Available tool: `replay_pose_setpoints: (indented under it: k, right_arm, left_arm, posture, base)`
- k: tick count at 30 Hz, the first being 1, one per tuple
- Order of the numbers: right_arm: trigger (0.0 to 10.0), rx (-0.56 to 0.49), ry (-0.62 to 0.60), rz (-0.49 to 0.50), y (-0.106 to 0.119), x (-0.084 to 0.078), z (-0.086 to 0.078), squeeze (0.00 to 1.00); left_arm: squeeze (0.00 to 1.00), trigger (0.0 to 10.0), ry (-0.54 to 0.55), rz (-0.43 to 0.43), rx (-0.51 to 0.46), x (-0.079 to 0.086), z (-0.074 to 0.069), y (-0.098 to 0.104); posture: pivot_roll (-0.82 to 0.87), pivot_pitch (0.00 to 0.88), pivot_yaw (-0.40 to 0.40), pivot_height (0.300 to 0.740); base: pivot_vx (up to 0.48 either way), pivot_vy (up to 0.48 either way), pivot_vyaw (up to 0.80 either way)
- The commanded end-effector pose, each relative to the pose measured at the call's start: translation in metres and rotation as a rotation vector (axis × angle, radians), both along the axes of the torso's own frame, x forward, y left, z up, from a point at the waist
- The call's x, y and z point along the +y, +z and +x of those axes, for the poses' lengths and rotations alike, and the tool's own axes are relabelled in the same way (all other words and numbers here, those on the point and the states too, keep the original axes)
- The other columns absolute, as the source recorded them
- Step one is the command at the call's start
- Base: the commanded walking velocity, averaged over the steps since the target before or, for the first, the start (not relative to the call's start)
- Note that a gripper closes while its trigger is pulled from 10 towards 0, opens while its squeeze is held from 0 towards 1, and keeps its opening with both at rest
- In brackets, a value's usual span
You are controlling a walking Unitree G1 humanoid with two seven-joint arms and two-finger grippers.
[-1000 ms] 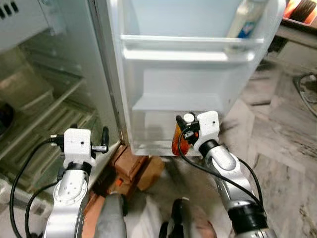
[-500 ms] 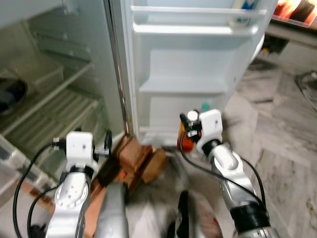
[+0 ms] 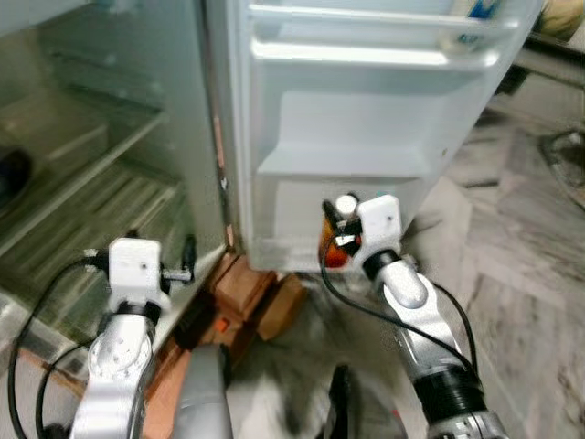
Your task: Restocking fridge
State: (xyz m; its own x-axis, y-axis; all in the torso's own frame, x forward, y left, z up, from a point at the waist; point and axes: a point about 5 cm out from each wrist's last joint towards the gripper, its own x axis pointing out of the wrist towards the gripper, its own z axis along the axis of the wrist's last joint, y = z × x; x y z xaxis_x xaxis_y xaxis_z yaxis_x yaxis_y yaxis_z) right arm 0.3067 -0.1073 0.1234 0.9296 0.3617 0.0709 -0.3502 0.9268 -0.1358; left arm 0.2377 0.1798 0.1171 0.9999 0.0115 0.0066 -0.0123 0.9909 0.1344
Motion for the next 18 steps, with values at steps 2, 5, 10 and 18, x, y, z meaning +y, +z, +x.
replay_pose_setpoints:
  k: [2,5,10,18]
  right_arm:
    - [10.0,-0.024,-0.040,-0.020,0.0030,-0.0123,0.0040,0.00]
    - [10.0,-0.026,-0.043,-0.023,0.0031,-0.0124,0.0045,0.00]
    - [10.0,-0.026,-0.058,-0.039,0.0021,-0.0138,0.0060,0.00]
    - [10.0,0.011,-0.025,-0.036,-0.0037,-0.0127,0.0042,0.00]
  left_arm:
    - [0.00,10.0,-0.031,-0.019,0.000,-0.0090,0.0012,-0.0001]
    - [0.00,10.0,-0.031,-0.020,-0.001,-0.0092,0.0019,0.0003]
    - [0.00,10.0,-0.026,-0.034,0.005,-0.0100,0.0019,0.0003]
    - [0.00,10.0,-0.001,-0.032,0.023,-0.0037,-0.0046,-0.0008]
  posture:
    - [0.14,0.088,-0.084,0.600]
    - [0.14,0.089,-0.084,0.600]
    - [0.14,0.090,-0.084,0.600]
    - [0.15,0.100,-0.087,0.600]
  base:
    - [0.328,0.000,0.00]
    - [0.329,0.000,0.00]
    - [0.066,0.000,0.00]
    - [0.000,0.000,0.00]
